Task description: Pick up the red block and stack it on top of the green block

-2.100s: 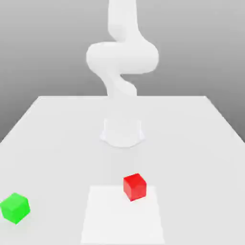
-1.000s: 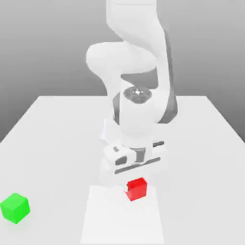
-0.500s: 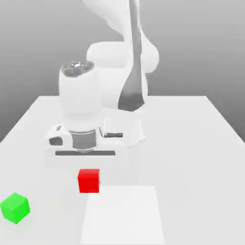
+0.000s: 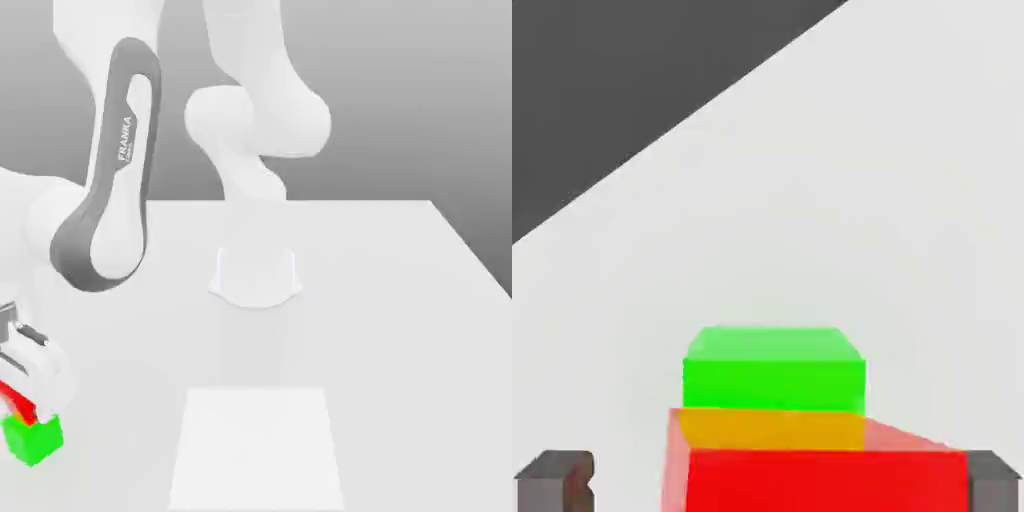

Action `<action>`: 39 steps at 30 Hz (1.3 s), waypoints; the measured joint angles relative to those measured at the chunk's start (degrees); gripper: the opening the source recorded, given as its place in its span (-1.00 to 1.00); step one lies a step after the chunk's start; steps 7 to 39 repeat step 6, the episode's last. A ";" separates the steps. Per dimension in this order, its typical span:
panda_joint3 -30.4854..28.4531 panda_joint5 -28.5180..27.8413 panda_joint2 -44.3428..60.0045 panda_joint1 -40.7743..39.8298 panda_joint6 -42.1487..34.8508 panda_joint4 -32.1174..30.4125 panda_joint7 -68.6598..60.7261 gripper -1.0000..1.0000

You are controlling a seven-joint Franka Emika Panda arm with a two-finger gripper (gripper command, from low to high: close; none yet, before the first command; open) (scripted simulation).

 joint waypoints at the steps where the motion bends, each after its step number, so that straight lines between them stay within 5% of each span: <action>1: 0.26 0.42 0.76 -0.22 0.67 0.07 -0.29 1.00; 6: -1.89 -4.26 -6.86 1.10 -6.19 -0.37 3.08 1.00; 39: -1.89 -4.26 -6.86 1.10 -6.19 -0.37 3.08 1.00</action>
